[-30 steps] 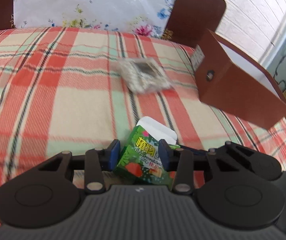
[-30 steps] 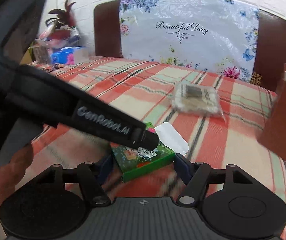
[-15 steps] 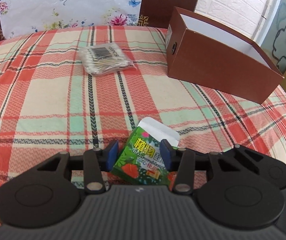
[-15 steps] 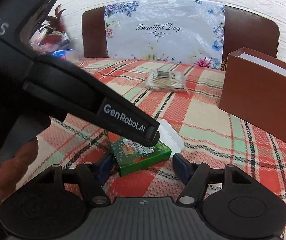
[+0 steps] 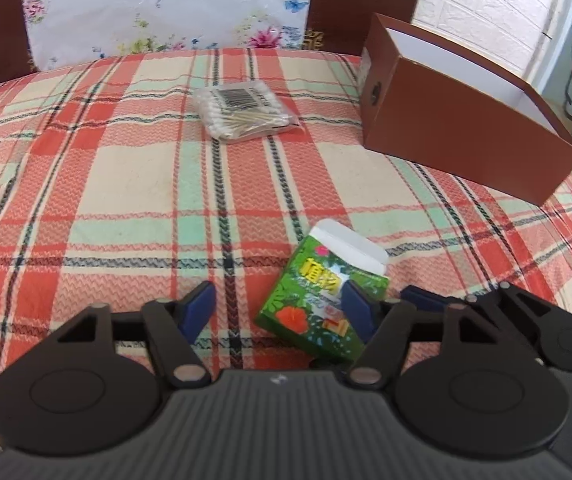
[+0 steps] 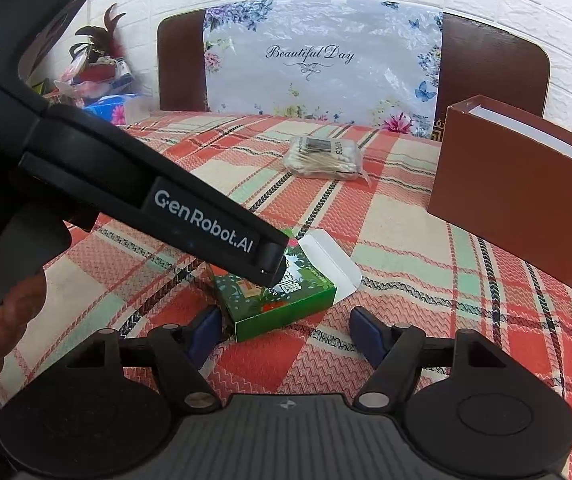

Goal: Organize objects
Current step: 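Lower the green box into the brown box and open the left tool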

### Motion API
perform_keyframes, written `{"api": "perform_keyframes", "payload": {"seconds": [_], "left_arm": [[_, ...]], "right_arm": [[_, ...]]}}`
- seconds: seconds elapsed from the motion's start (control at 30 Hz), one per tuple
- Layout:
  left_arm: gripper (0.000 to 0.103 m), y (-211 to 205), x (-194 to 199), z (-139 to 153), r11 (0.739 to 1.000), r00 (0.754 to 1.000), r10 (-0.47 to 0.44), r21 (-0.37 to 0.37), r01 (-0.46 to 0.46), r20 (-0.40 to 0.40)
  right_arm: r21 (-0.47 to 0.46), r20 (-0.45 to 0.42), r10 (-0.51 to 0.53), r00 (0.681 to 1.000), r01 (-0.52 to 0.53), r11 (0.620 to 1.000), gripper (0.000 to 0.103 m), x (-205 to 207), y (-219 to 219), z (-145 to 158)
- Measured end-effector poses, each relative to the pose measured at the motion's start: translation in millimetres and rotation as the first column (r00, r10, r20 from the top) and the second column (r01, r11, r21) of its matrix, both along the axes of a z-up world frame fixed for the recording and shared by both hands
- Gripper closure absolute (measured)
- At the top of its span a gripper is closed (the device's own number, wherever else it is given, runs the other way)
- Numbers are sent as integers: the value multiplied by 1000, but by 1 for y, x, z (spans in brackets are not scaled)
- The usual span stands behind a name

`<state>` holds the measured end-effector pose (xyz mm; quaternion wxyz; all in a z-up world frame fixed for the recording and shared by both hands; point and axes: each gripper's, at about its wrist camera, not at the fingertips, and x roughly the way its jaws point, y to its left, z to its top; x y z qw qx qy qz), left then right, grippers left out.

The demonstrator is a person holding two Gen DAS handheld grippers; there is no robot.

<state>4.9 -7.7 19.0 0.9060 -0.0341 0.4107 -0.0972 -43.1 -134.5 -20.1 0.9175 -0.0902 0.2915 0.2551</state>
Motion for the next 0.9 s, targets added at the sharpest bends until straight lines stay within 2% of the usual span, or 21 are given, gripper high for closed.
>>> {"api": "perform_keyframes", "payload": {"seconds": [0.07,0.1,0.17,0.23,0.33,0.47,0.6,0.83,0.9], "left_arm": [[52,-1,-1,0,999,1000,-27,-16,27,3],[58,-2,-1,0,999,999,-43,-27,43,3],[61,-4,-3,1,999,999,-43,-12,43,11],[70,0,-2,4,999,999,-33,-38,33,2],[80,-4,-2,23,996,998,-61,-61,63,33],[82,-26,1,54,989,982,-135,-40,141,131],[82,-56,14,81,978,957,-202,-17,210,206],[82,-119,39,113,949,901,-308,40,312,305],[80,-141,52,117,941,884,-332,54,333,330]], "right_arm": [[-4,6,14,1000,-14,1000,43,-3,3,1],[-5,10,26,1000,-26,1000,52,-5,5,1],[-17,26,19,999,-19,1000,54,-7,8,1],[1,35,2,999,-2,1000,63,-7,5,3],[33,63,-60,996,58,998,65,-1,-3,11],[92,136,-158,978,147,985,65,5,-21,27],[152,209,-253,945,224,963,65,13,-48,48],[185,301,-379,875,336,924,65,38,-101,77],[189,315,-413,855,370,910,61,53,-116,83]]}}
